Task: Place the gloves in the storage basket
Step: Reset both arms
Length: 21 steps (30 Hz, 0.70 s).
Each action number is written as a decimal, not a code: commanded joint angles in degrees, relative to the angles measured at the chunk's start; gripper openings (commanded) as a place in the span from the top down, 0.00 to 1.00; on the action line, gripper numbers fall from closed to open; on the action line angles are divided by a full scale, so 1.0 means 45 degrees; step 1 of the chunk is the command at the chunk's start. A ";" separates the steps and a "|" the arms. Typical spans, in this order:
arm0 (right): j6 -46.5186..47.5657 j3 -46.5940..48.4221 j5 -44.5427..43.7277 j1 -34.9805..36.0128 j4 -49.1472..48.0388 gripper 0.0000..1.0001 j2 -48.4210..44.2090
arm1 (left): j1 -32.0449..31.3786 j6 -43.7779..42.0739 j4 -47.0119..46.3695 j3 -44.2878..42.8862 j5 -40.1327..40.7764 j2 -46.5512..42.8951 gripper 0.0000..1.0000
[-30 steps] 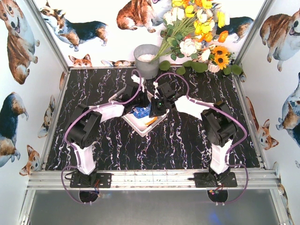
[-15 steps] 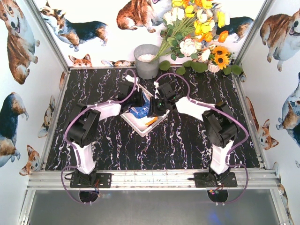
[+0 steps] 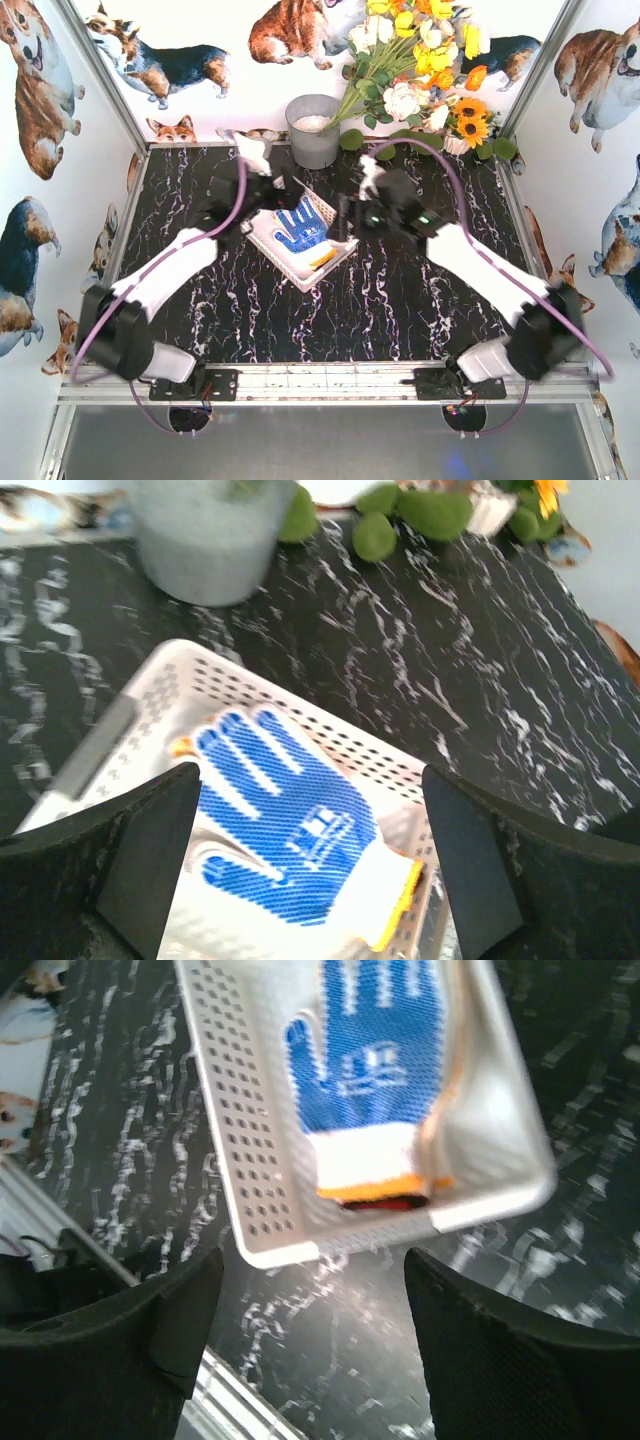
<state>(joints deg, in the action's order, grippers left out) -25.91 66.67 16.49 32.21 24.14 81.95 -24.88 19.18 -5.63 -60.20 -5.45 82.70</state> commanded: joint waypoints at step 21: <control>0.3709 -1.0061 -0.8255 -0.5848 -0.8559 0.06 -0.5875 | 0.6216 -0.1629 -0.6501 0.9044 0.5100 -0.3551 0.00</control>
<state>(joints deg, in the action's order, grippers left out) -16.43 24.14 -10.83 6.20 4.40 54.48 2.61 16.71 -15.57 -24.80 12.91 64.79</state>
